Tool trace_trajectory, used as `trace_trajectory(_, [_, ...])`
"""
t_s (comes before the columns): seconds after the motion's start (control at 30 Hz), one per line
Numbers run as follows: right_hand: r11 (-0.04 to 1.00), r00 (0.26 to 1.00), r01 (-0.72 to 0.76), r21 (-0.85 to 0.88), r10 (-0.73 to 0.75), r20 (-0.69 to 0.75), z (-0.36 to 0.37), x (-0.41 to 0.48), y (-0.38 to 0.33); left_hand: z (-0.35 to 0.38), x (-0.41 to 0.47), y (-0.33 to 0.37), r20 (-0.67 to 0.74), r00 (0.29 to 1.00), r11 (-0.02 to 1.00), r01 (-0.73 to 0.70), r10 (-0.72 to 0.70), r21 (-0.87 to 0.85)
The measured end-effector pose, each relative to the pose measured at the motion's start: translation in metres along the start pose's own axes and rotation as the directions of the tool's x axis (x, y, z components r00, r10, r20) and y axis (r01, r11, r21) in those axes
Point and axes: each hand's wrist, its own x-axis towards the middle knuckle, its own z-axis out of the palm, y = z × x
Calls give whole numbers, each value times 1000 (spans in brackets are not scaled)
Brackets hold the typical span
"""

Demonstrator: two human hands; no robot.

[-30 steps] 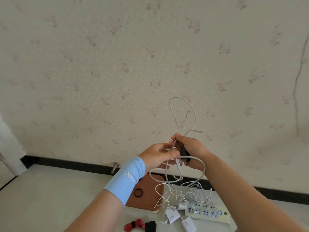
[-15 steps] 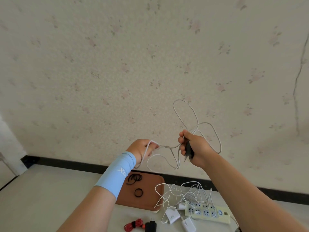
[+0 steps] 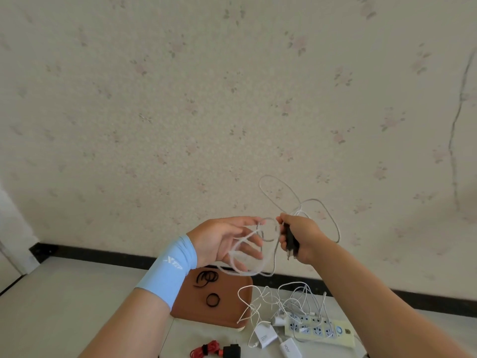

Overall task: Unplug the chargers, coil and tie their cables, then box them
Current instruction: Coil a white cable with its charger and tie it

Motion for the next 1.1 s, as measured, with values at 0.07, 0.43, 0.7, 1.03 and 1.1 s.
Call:
trace_trajectory(0.07, [999, 998, -27, -23, 29, 54, 2, 0, 1, 6, 1, -1, -59, 998, 998, -4, 8, 67])
trace_trajectory(0.43, [966, 953, -161, 203, 98, 287, 6, -4, -3, 11, 31, -18, -336, 897, 905, -138, 287, 403])
trace_trajectory(0.7, [915, 933, -248, 319, 136, 334, -1, -1, -4, 13, 37, -18, -309, 947, 980, -28, 90, 198])
trace_trajectory(1.03, [893, 944, -248, 375, 136, 301, -5, 3, -7, 0, 29, -14, -422, 838, 841, -79, 346, 535])
trace_trajectory(1.1, [913, 971, -194, 359, 126, 203, -9, 6, -8, -19, 27, -13, -600, 719, 834, 52, 350, 549])
